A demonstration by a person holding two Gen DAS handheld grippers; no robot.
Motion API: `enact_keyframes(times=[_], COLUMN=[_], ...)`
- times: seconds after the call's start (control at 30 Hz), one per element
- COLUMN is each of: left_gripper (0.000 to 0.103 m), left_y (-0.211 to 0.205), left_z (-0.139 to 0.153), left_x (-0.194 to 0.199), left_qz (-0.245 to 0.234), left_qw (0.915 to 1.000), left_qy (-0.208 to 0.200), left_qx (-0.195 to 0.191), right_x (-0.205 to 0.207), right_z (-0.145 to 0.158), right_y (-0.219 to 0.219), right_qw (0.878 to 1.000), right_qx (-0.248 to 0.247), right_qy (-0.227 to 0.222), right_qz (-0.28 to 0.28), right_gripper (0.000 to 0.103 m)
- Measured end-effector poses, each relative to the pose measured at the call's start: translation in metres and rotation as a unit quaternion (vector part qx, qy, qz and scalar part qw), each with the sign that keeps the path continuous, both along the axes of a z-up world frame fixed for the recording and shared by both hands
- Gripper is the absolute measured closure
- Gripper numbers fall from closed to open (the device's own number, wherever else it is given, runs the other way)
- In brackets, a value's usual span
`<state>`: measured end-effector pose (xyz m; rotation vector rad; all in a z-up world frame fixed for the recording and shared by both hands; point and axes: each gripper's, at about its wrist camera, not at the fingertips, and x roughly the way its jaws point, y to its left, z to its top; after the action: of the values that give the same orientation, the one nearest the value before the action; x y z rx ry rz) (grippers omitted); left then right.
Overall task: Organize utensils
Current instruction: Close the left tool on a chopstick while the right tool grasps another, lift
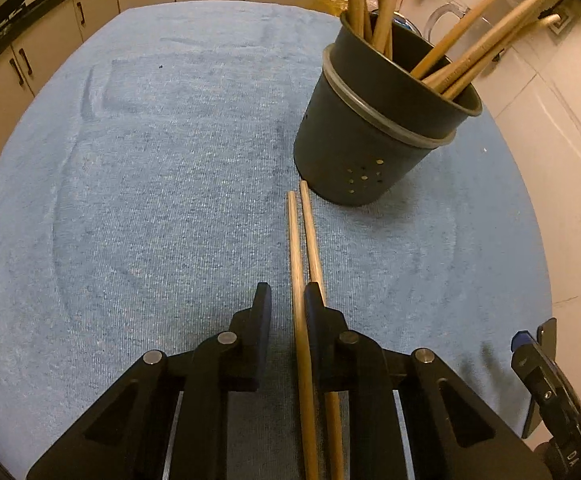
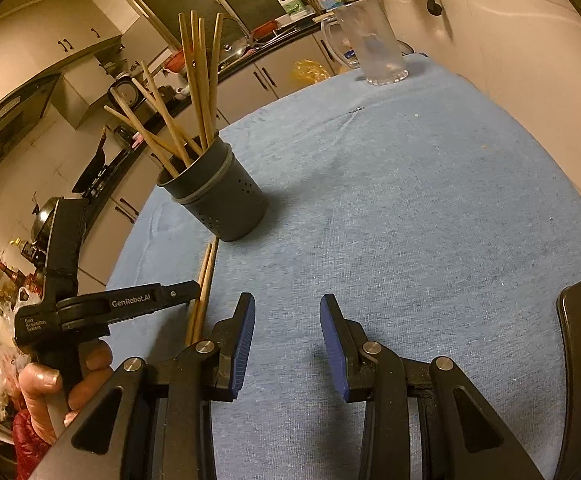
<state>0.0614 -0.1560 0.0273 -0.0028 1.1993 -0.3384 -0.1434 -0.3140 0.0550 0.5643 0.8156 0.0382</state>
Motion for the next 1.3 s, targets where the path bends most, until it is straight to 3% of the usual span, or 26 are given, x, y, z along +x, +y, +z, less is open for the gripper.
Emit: enact_keyframes(times=[0.07, 0.33, 0.47, 0.67, 0.97, 1.13, 1.23, 1.3], left_gripper=[0.094, 0.095, 0.095, 0.095, 0.094, 0.094, 0.094, 0.094], left_y=[0.002, 0.048, 0.074, 0.097, 0.105, 0.11, 0.11, 0.112], left_z=[0.0, 0.001, 0.001, 0.001, 0.0, -0.001, -0.003, -0.005], left_x=[-0.002, -0.011, -0.019, -0.024, -0.034, -0.036, -0.036, -0.035], left_qz=[0.004, 0.053, 0.073, 0.07, 0.052, 0.048, 0.047, 0.047], left_qw=[0.9999, 0.9984, 0.9973, 0.9973, 0.9977, 0.9975, 0.9974, 0.9975], left_qy=[-0.008, -0.013, -0.01, -0.01, -0.025, -0.026, -0.029, -0.03], left_qx=[0.008, 0.017, -0.001, -0.018, -0.034, -0.044, -0.046, -0.044], right_x=[0.001, 0.012, 0.03, 0.073, 0.116, 0.13, 0.136, 0.138], right_z=[0.001, 0.007, 0.011, 0.009, -0.008, -0.019, -0.025, -0.026], right_y=[0.001, 0.013, 0.032, 0.075, 0.106, 0.124, 0.132, 0.133], right_qw=[1.0, 1.0, 0.998, 0.994, 0.987, 0.98, 0.976, 0.973], right_qx=[-0.002, -0.017, -0.025, -0.04, -0.083, -0.114, -0.14, -0.15], right_qy=[0.002, 0.009, 0.019, 0.05, 0.089, 0.114, 0.12, 0.123], right_qz=[0.001, 0.019, 0.051, 0.093, 0.102, 0.117, 0.119, 0.124], right_gripper=[0.066, 0.066, 0.066, 0.066, 0.067, 0.075, 0.084, 0.095])
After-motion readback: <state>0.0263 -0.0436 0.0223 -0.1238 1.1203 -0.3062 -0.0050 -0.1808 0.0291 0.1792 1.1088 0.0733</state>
